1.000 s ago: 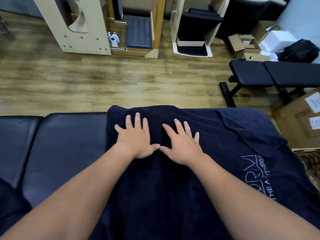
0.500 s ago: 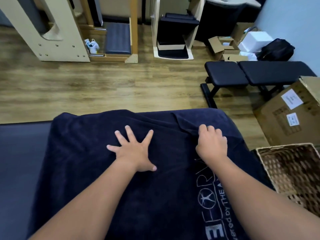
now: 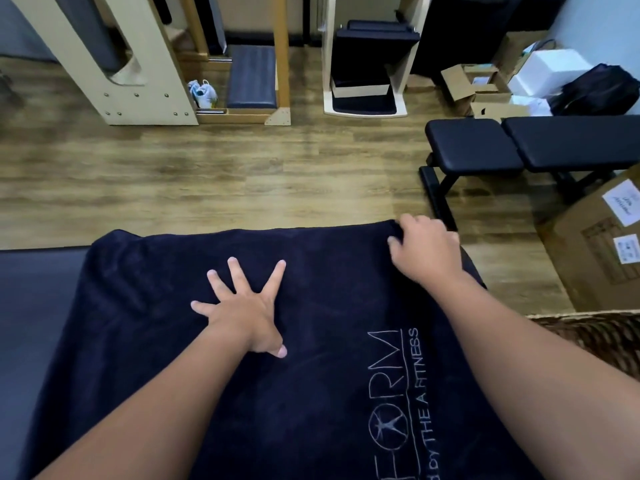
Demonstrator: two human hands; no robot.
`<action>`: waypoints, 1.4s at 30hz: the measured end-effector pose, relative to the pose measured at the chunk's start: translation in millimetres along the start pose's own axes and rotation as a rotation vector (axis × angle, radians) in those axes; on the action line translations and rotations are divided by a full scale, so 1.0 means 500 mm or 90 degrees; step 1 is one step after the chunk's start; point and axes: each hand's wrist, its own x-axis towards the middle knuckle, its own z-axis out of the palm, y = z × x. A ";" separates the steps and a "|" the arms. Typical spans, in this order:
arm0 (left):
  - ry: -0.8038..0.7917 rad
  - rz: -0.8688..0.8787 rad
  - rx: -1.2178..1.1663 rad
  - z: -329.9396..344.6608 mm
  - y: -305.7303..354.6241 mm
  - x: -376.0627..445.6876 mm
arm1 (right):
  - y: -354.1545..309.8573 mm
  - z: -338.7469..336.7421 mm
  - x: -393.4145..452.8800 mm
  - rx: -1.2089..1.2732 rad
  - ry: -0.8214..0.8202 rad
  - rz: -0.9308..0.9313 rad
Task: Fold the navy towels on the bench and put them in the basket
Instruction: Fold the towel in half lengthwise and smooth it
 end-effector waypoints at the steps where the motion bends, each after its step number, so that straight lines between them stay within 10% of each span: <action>1: -0.002 -0.003 0.000 -0.001 0.002 0.000 | -0.004 0.010 -0.004 -0.011 -0.045 -0.004; 13: 0.010 0.009 0.017 0.002 -0.001 0.006 | 0.042 0.003 0.083 -0.119 0.116 0.063; 18: 0.006 0.004 0.025 0.000 0.002 0.006 | 0.014 0.053 0.011 -0.146 0.067 -0.120; 28: 0.013 0.006 0.027 0.001 0.002 0.009 | 0.048 0.031 0.049 -0.191 -0.119 0.147; 33: 0.008 0.002 0.028 0.000 0.003 0.012 | 0.009 0.025 0.009 -0.183 -0.045 -0.078; 42: 0.014 0.005 0.024 0.001 0.001 0.014 | 0.044 0.058 0.014 0.037 -0.212 0.170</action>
